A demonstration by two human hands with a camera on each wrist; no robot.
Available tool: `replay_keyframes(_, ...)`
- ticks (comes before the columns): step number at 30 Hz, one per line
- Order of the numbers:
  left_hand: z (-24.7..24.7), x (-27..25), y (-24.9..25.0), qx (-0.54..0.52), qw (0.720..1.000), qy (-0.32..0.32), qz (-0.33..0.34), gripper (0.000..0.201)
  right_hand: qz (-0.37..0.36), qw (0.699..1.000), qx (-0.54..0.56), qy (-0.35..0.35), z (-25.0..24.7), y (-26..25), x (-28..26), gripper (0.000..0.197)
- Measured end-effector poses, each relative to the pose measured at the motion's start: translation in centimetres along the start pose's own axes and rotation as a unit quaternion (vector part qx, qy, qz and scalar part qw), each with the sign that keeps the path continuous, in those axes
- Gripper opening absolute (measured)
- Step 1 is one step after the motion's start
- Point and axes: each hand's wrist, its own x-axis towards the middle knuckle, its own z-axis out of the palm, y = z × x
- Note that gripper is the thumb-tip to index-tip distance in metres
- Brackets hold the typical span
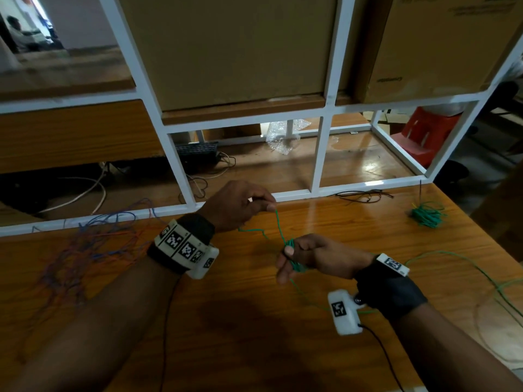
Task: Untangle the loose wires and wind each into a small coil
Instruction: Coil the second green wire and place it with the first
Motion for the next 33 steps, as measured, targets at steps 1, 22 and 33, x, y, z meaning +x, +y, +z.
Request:
replay_keyframes(1, 0.3, 0.3, -0.1, 0.004, 0.999, 0.004, 0.034, 0.012, -0.004, 0.999, 0.044, -0.024, 0.1, 0.0, -0.3, 0.040)
replay_keyframes(22, 14.0, -2.9, 0.2, -0.218, 0.953, 0.114, -0.174, 0.008, -0.272, 0.790, 0.474, 0.278, -3.0, -2.0, 0.6, 0.040)
replay_keyframes(33, 11.5, -4.3, 1.7, -0.200, 0.918, 0.121, -0.320, 0.017, -0.074, 0.842, -0.260, 0.466, -1.3, 2.6, 2.7, 0.026)
